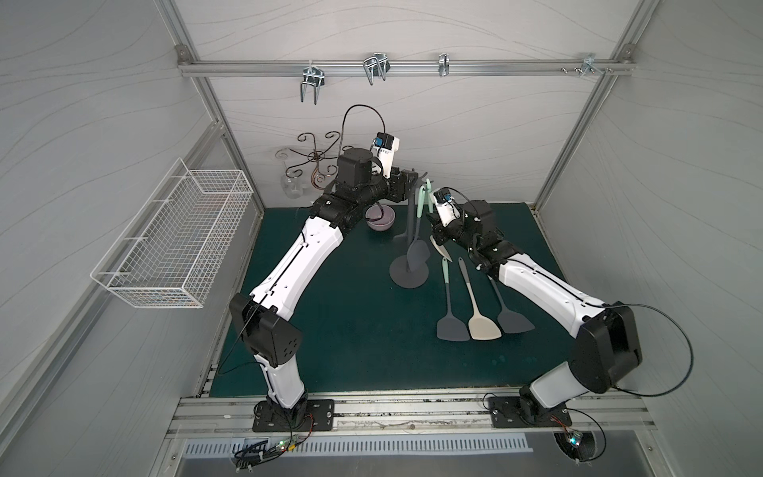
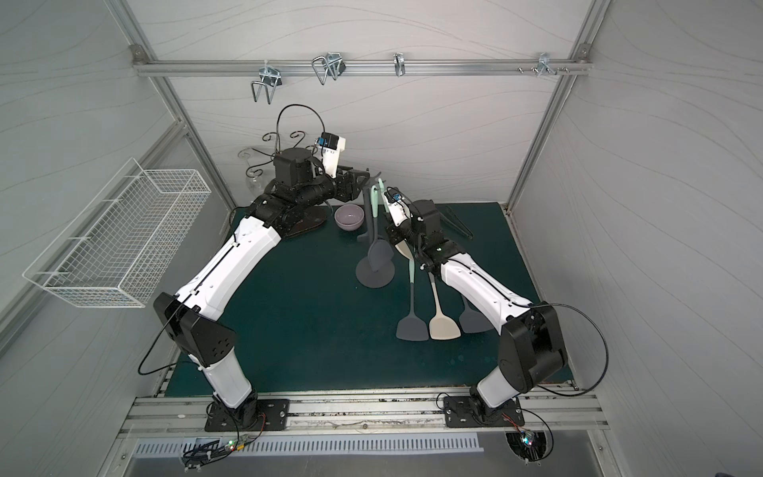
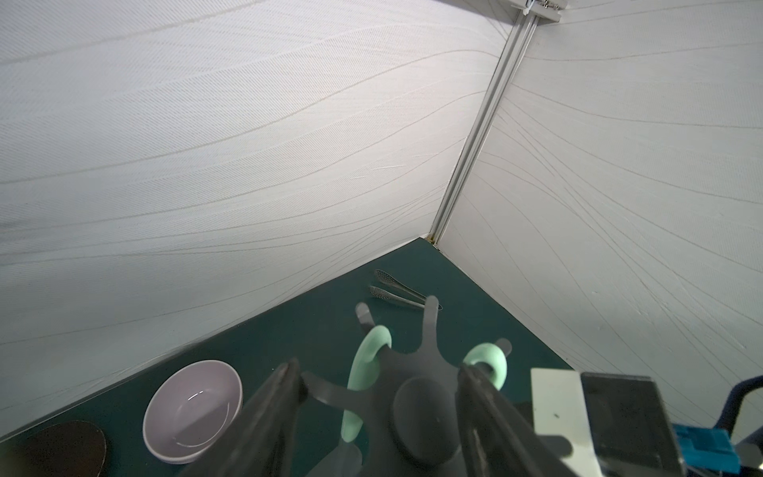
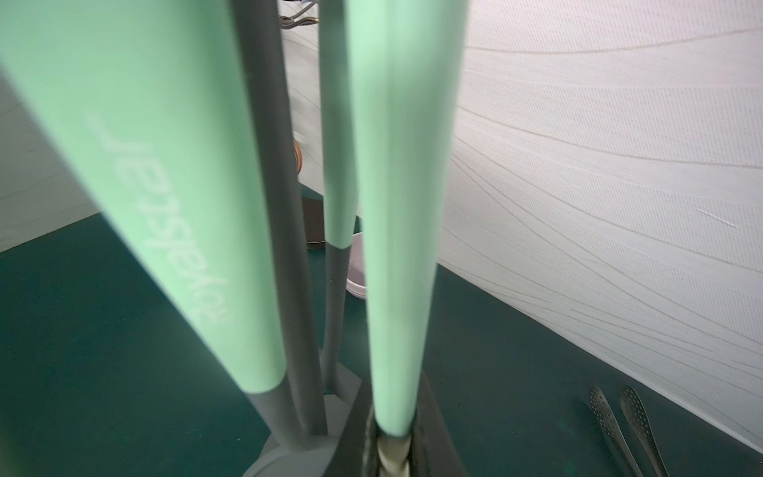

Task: Take the spatula off the kitchen utensil rack
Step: Take off the spatula from the rack.

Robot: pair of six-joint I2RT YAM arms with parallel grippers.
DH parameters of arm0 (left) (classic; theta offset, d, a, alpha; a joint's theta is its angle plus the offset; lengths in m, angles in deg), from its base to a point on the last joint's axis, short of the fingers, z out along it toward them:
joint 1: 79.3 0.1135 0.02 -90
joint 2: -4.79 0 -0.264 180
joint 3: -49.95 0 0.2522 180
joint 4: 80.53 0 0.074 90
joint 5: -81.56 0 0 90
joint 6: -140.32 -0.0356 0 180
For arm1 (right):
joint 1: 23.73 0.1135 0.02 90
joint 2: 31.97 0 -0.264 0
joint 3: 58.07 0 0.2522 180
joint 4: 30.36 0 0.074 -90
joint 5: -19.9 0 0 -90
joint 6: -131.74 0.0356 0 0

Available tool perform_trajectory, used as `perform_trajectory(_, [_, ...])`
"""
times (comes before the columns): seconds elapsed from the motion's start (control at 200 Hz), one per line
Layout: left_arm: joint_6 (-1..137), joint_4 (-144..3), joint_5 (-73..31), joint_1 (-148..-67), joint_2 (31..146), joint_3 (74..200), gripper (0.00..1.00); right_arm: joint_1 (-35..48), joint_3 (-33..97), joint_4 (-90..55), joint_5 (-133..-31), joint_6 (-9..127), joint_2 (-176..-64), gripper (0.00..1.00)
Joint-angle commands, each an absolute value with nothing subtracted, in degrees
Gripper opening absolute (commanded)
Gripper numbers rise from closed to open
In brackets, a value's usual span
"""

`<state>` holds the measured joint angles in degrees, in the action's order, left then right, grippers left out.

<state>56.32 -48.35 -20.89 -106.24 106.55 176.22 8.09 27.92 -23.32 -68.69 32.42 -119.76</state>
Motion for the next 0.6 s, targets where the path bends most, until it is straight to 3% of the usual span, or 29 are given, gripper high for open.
perform_trajectory(0.0, [55.6,-43.6,-18.5,-105.8,108.6,177.3,0.65,8.2,29.5,-31.0,-66.6,35.2,-114.2,0.00])
perform_trajectory(0.435, [56.0,-42.9,-19.0,-105.8,108.7,177.0,0.64,8.1,26.3,-35.5,-66.4,36.4,-112.1,0.00])
perform_trajectory(0.595, [56.6,-42.9,-20.1,-105.8,108.7,177.3,0.55,8.0,20.6,-43.3,-64.4,38.1,-112.9,0.00])
